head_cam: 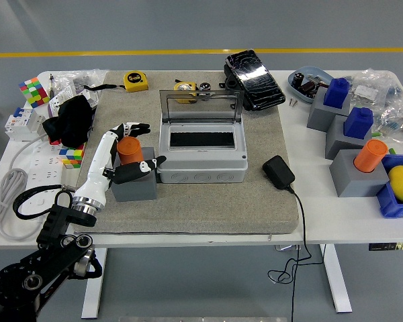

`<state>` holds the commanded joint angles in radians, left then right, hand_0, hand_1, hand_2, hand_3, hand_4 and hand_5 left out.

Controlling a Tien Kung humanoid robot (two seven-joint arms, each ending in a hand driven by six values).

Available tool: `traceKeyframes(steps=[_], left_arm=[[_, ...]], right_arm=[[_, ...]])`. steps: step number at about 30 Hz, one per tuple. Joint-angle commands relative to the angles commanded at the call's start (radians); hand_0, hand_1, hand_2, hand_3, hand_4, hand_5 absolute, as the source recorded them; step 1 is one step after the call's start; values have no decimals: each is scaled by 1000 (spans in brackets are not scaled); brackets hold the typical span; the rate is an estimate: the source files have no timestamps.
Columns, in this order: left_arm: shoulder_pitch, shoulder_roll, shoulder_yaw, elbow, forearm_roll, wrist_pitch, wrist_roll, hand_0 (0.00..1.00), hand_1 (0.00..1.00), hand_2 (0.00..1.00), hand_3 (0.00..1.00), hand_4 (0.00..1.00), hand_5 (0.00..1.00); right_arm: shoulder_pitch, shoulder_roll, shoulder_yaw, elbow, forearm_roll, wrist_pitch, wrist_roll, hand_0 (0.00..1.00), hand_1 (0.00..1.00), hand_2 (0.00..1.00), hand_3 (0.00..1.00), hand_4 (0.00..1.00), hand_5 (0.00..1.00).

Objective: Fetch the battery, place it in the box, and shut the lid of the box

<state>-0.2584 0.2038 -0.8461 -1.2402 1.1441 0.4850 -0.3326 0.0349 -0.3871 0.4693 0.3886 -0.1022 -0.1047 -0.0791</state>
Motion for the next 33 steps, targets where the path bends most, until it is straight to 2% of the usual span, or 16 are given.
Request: traceKeyframes(steps=[4, 5, 10, 11, 16, 17, 22, 23, 33], left_arm=[[-9, -6, 10, 18, -20, 8, -18, 732, 683, 520, 528, 998, 2], [-11, -8, 12, 22, -27, 10, -23, 688, 611, 478, 508, 998, 2], [-19, -12, 16, 31, -56, 17, -45, 688, 611, 478, 508, 998, 2], [-20, -12, 16, 31, -61, 17, -49, 492, 436, 423, 483, 998, 2], [-17, -11, 7, 23, -68, 12, -61, 492, 436, 423, 483, 998, 2], [-16, -11, 4, 21, -71, 12, -64, 536, 569, 508, 626, 998, 2], [-15, -9, -7, 18, -73, 14, -75, 536, 569, 508, 626, 998, 2], [-15, -9, -8, 19, -73, 14, -76, 552, 618, 550, 683, 998, 2], [-18, -12, -5, 33, -73, 6, -68, 561, 627, 563, 701, 998, 2]], right_arm=[[0, 0, -1, 0, 0, 0, 0, 624, 647, 665, 570, 981, 535], [0, 0, -1, 1, 0, -1, 0, 624, 647, 665, 570, 981, 535], [1, 0, -1, 0, 0, -1, 1, 624, 647, 665, 570, 981, 535], [1, 0, 0, 0, 0, -2, 1, 624, 647, 666, 569, 981, 534], [0, 0, 0, 0, 1, -2, 1, 624, 647, 666, 569, 981, 534], [0, 0, -1, 0, 1, -1, 1, 624, 647, 666, 570, 983, 532], [-1, 1, -2, 0, 1, 0, 2, 624, 647, 666, 570, 983, 532], [-1, 1, -2, 0, 1, 0, 2, 624, 647, 665, 571, 983, 532], [0, 0, -2, 0, 2, 2, 1, 624, 647, 666, 571, 985, 531]])
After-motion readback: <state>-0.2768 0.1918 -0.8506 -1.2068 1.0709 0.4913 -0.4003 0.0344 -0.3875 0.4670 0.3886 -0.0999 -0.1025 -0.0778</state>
